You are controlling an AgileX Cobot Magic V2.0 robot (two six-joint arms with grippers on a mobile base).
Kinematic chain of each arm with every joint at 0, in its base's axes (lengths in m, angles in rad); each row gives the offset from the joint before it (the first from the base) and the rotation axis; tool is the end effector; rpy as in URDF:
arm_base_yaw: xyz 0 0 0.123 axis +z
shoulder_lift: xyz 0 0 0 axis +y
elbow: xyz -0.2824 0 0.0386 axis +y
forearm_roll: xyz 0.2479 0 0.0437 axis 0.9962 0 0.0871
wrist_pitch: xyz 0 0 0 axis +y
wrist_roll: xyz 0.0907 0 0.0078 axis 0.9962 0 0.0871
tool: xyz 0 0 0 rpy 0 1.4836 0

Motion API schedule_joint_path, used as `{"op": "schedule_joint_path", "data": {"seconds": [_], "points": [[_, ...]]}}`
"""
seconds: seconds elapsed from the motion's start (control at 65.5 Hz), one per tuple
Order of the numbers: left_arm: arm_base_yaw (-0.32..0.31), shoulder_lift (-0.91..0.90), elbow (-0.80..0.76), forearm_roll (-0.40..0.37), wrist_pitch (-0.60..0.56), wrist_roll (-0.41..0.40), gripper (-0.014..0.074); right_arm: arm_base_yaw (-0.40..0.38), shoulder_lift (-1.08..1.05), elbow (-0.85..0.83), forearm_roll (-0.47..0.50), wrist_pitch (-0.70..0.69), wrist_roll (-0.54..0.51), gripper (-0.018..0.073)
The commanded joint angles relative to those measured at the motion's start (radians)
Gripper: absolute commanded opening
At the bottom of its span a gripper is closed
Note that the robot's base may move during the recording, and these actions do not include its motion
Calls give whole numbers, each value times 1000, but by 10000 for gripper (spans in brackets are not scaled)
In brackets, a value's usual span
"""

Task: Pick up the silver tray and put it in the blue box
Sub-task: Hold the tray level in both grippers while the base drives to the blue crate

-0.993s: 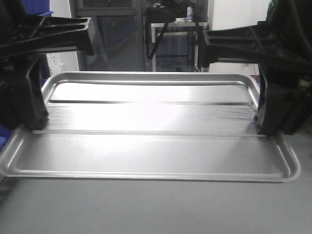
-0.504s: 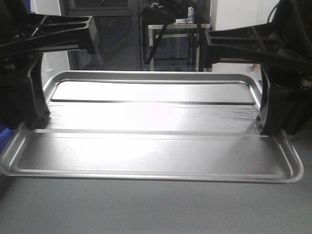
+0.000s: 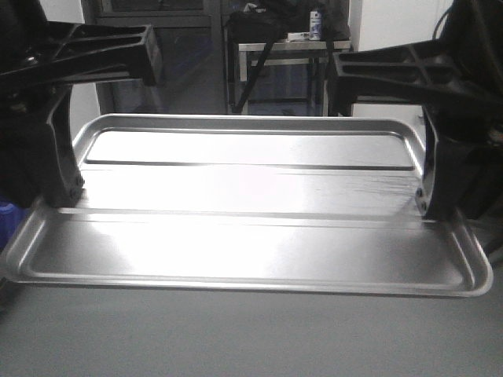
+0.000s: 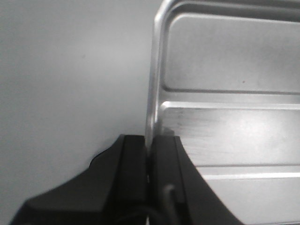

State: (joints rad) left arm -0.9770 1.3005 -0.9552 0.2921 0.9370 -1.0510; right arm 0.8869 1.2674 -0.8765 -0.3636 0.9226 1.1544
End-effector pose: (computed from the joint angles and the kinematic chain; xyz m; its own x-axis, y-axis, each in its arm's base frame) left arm 0.1540 -0.1903 0.2809 -0.9111 0.0156 -0.4118 0.0887 0.9833 -0.1591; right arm 0.1656 0.1622 0.2688 -0.8942 0.1184 -0.4317 0.0647 0.9884 0.1372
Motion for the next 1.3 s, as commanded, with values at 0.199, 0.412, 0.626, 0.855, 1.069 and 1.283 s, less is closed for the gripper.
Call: {"op": "schedule_joint_path", "data": {"seconds": [0.199, 0.412, 0.626, 0.855, 1.069, 1.283], "points": [[-6, -29, -28, 14, -32, -8, -97, 2, -26, -27, -39, -15, 0, 58], [-6, -29, -28, 11, -32, -8, -97, 2, -26, -27, -39, -9, 0, 58], [-6, -29, -28, 12, -32, -8, -97, 2, -26, -27, -41, 16, 0, 58], [-6, -29, -28, 17, -32, -8, -97, 2, -26, -27, -41, 26, 0, 58], [-6, -29, -28, 18, -32, -8, -97, 2, -26, -27, -41, 26, 0, 58], [-6, -29, -28, 18, -32, -8, -97, 2, -26, -27, -41, 26, 0, 58]]}}
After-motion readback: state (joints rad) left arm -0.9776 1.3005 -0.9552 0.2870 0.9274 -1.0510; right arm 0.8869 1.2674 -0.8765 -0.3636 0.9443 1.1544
